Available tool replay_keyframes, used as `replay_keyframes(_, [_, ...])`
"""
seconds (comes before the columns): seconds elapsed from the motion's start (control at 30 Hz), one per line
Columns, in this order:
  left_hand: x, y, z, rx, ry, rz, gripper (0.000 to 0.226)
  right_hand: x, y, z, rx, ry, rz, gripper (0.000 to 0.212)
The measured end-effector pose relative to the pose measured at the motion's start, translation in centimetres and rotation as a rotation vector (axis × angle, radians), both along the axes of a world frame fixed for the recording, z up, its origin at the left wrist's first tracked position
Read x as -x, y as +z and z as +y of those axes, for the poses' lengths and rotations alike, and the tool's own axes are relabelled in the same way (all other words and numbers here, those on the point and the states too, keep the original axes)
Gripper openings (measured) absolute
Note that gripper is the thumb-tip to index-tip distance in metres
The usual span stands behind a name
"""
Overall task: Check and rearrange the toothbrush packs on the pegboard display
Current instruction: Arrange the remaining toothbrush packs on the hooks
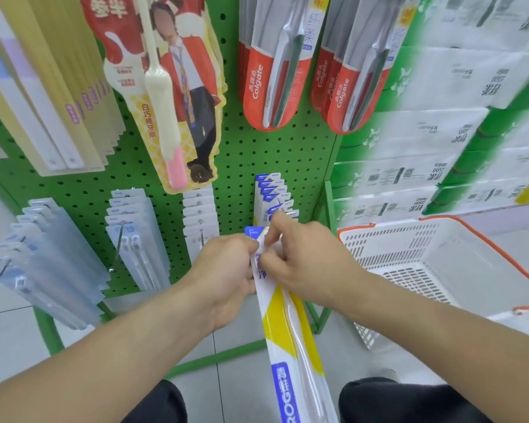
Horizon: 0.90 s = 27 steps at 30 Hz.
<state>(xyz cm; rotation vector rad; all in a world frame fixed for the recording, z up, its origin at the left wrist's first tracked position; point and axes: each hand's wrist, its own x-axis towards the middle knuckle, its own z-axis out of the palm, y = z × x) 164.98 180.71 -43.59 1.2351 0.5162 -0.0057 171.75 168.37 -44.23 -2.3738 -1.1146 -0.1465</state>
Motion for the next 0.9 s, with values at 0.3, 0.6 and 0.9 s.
replay_keyframes(0.3, [-0.5,0.6,-0.6,0.018,0.065,0.030,0.026,-0.7,0.0,-0.4,-0.029,0.038,-0.106,0.016])
replay_keyframes(0.6, [-1.9,0.6,-2.3,-0.071,0.200,0.019,0.028,-1.5,-0.7,-3.4,-0.069,0.159,0.041,0.038])
replay_keyframes(0.9, [-3.5,1.1,-2.4,-0.046,0.440,-0.189,0.024,-2.2,-0.5,-3.8,-0.090,-0.023,0.605,0.044])
